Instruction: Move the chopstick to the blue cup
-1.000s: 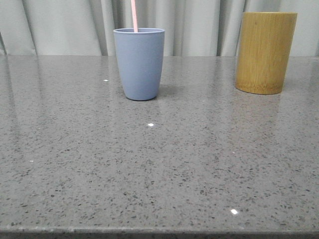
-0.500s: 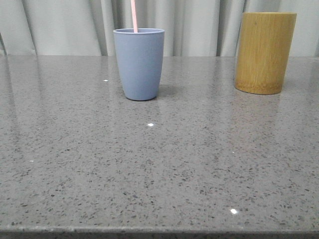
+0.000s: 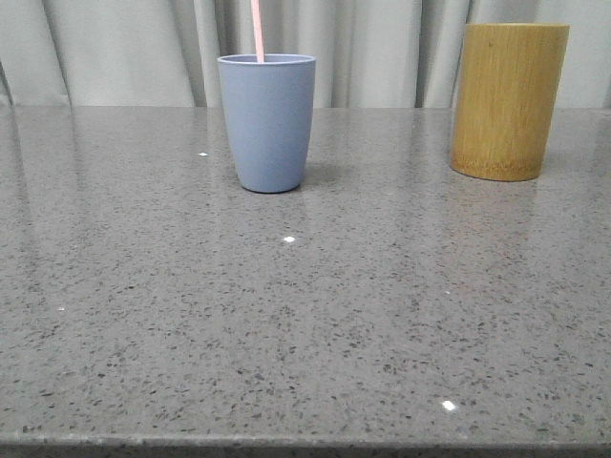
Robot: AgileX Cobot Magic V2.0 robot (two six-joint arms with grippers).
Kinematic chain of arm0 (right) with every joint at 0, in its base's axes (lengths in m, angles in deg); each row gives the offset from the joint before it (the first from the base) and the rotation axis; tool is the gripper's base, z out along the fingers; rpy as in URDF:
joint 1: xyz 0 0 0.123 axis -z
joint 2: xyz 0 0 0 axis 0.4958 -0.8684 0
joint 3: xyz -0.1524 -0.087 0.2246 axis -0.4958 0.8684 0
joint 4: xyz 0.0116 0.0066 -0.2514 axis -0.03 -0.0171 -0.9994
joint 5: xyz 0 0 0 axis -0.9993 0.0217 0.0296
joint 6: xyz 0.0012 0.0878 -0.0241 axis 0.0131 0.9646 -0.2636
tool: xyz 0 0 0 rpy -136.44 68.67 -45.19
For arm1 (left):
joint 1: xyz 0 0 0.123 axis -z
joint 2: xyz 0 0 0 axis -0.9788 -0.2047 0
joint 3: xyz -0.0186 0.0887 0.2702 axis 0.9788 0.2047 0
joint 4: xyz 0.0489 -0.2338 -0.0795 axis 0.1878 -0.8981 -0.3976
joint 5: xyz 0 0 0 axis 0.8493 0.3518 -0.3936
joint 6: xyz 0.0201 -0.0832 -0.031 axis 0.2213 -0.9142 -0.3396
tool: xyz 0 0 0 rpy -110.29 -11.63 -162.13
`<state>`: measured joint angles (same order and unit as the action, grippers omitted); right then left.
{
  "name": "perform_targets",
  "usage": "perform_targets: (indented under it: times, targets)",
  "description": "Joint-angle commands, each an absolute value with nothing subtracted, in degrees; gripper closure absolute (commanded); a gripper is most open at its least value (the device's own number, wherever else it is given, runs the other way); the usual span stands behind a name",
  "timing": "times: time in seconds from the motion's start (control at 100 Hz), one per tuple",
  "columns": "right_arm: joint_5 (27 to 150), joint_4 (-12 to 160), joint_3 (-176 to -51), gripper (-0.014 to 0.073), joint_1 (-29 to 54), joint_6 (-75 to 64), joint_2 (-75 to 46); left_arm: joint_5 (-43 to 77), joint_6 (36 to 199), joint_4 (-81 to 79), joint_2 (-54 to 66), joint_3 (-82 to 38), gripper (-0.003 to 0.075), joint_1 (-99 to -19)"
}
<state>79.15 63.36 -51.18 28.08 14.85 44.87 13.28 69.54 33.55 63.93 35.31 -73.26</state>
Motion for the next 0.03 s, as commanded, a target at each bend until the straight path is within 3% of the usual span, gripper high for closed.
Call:
perform_targets:
  times: [0.0,0.02]
  targets:
    - [74.07,62.78,-51.19,0.0662,28.26,14.76,45.97,8.51,69.39,33.23,65.82,35.81,0.0739,-73.37]
    - [74.07,62.78,-51.19,0.0662,28.26,14.76,45.97,8.51,69.39,33.23,65.82,35.81,0.0739,-73.37]
